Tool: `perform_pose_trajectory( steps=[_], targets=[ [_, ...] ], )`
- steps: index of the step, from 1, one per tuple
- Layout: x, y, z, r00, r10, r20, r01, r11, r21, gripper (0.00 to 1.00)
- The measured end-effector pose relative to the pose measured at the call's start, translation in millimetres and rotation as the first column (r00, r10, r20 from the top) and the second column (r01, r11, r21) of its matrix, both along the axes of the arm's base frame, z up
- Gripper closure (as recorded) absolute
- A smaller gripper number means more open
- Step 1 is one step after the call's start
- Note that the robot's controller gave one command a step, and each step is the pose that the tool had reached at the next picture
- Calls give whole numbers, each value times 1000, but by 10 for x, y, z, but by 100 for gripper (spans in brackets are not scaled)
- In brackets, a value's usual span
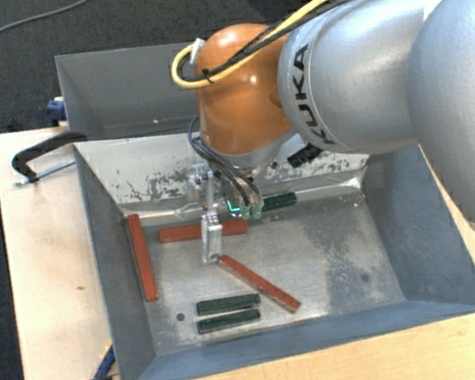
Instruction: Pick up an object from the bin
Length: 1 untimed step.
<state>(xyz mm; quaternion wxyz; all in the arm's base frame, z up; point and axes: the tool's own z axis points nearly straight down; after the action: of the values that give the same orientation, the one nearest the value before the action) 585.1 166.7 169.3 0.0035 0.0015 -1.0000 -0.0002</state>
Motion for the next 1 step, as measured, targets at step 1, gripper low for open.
perform_pose_trajectory(
  steps=[1],
  targets=[
    [-428, -1095, -898, 984, 176, 0, -176, 984, -2, 0]
  ],
)
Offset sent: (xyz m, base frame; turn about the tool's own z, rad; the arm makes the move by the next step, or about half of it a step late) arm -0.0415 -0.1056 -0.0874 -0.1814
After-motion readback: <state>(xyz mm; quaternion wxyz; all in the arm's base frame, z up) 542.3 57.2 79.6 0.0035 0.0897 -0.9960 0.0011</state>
